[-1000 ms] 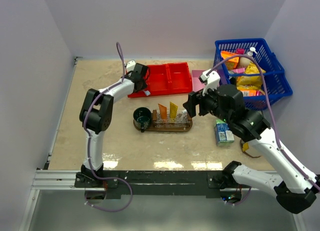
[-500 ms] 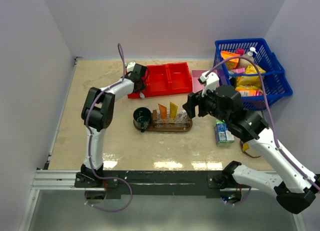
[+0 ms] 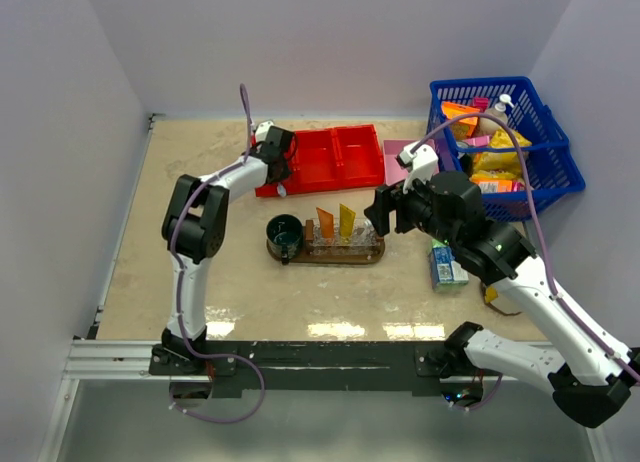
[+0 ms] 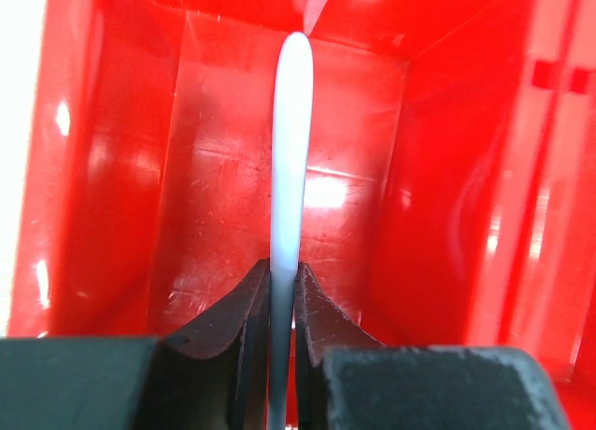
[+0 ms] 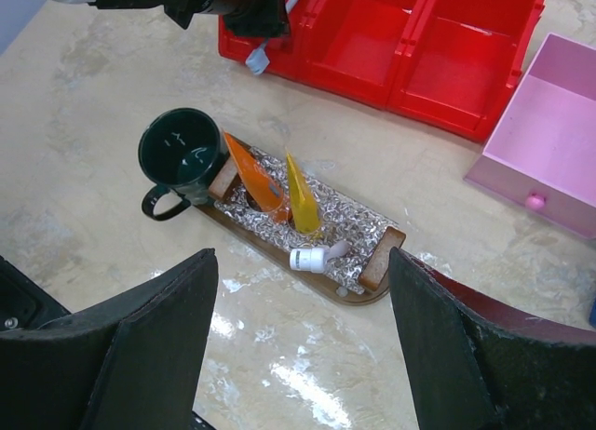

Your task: Prepare toiletry sets of a toothbrush and toothpaste on the tray

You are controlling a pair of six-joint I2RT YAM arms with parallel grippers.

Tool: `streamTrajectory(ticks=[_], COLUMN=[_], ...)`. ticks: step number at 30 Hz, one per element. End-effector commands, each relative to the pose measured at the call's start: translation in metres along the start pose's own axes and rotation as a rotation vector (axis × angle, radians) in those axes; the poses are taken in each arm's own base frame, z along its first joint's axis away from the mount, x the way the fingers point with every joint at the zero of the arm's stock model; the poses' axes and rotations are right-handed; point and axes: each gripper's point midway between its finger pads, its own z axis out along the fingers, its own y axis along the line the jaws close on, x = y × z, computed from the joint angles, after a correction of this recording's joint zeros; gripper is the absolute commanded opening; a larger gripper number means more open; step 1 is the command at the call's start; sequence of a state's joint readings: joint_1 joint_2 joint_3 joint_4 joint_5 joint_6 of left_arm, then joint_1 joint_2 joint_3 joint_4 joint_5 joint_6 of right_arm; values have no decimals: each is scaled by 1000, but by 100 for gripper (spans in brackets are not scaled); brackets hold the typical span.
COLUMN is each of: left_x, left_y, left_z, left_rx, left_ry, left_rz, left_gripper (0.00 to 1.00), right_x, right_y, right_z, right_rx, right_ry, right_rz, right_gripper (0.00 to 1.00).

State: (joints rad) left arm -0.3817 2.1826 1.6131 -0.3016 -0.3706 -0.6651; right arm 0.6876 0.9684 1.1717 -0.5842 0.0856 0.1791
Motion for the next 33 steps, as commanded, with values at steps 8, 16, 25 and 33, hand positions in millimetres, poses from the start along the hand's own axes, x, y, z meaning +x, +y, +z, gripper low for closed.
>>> streamTrajectory(ticks=[8,16,25,33], left_x=[-87,-83,-58,-40], left_y=[-29,-31,-30,-23], left_z=[-70,-98,-137,-177], left_rx=[154,235,366,466], left_ry=[-183,-165,-87,-38], left_rz=[-49,-66,-73,-80], left_gripper=[0,0,0,0], right_x=[-19,-29,-51,-69], right_y=[-1,-6,17,77], right_z=[-1,-5,-8,4], right_rx=[14,45,-79,-174], right_ry=[-70,-92,-166,-202], right_rz=[23,8,-18,-64], right_gripper=[76,75,73,70])
